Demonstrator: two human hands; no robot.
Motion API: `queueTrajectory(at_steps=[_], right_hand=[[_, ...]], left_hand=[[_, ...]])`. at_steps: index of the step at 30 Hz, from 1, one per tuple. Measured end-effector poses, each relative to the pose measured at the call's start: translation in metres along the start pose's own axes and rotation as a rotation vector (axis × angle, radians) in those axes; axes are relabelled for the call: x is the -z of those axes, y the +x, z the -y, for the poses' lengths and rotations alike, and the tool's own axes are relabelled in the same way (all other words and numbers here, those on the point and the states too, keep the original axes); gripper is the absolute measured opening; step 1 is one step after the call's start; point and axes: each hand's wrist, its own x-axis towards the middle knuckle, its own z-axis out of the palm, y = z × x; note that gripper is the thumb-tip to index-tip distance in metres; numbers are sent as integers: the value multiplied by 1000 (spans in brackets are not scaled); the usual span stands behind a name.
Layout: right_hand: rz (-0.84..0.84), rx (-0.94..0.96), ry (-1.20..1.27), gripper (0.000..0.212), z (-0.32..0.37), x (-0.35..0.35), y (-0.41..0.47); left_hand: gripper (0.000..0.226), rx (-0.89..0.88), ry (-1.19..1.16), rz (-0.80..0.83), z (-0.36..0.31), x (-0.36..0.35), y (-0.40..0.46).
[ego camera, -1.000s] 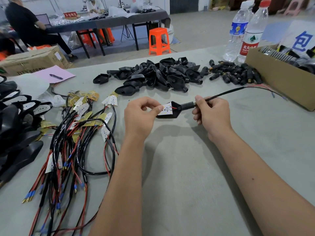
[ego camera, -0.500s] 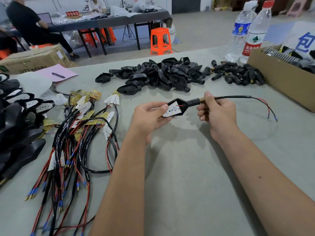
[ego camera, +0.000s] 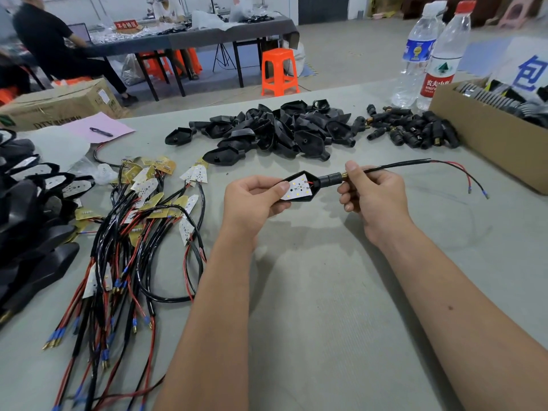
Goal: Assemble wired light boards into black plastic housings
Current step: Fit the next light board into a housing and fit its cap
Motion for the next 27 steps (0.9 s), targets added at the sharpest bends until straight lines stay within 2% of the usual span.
queueTrajectory(at_steps=[4,8,21,24,27], right_hand=[[-57,1,49,18,1,-1,0],[-69,-61,159,20,3,2,2],[3,-13,21,25,-3,4,3],[15,14,-115,41,-3,-2,-2],[-76,255,-442,48,-5,-4,-7]], left_hand=[[4,11,-33,-23,-1,1,0],[4,9,-28,-30,-1,0,0],[5,50,-56,-23,-4,7,0],[6,43,-61,-87,-7,8,1],[8,43,-43,-154,-5,12,3]])
